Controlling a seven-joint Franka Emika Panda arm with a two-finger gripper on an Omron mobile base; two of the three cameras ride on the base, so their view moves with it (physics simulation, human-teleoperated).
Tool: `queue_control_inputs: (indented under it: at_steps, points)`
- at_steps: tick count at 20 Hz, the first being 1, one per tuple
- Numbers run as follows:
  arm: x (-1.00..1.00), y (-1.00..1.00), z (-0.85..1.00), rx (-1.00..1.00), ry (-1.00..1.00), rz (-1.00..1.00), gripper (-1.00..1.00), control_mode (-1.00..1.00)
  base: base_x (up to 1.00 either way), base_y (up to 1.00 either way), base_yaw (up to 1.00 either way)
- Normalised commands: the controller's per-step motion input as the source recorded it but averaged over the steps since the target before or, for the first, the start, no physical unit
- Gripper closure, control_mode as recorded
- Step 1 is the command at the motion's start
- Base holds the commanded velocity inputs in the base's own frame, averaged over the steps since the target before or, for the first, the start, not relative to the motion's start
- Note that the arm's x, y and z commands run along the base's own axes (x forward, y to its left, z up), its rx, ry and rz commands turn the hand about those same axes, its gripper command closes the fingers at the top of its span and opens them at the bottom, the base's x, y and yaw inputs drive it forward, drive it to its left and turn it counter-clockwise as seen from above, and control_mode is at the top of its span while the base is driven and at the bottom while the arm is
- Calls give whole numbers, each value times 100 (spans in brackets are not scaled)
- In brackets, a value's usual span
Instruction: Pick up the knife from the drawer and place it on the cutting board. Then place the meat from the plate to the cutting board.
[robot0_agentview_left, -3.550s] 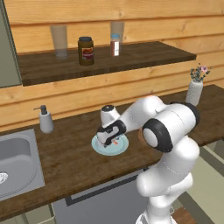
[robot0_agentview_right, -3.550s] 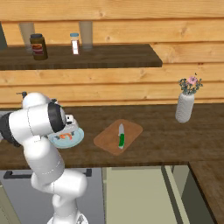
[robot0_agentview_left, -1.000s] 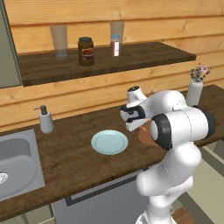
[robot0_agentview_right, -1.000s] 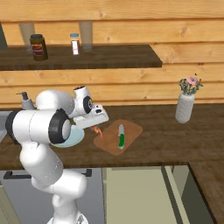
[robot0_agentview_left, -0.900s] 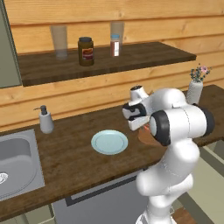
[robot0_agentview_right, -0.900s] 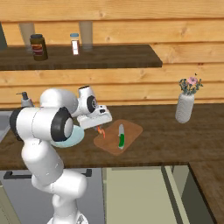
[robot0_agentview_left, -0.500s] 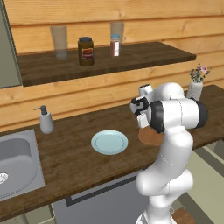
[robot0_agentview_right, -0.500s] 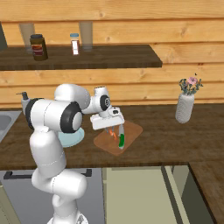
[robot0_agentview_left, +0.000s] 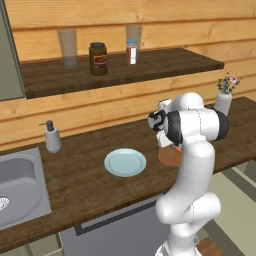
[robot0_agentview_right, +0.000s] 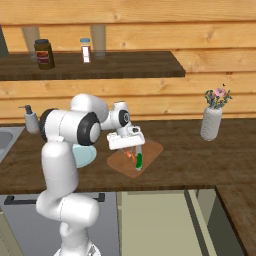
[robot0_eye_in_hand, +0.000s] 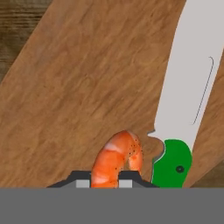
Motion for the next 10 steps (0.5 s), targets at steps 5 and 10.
queue_control_inputs:
  at_steps: [5,10]
  points:
    - [7,0,-24,0,1,0,-100,-100,0,0,0]
    - [-11,-1,-1,0,0,0,-100,-100,0,0,0]
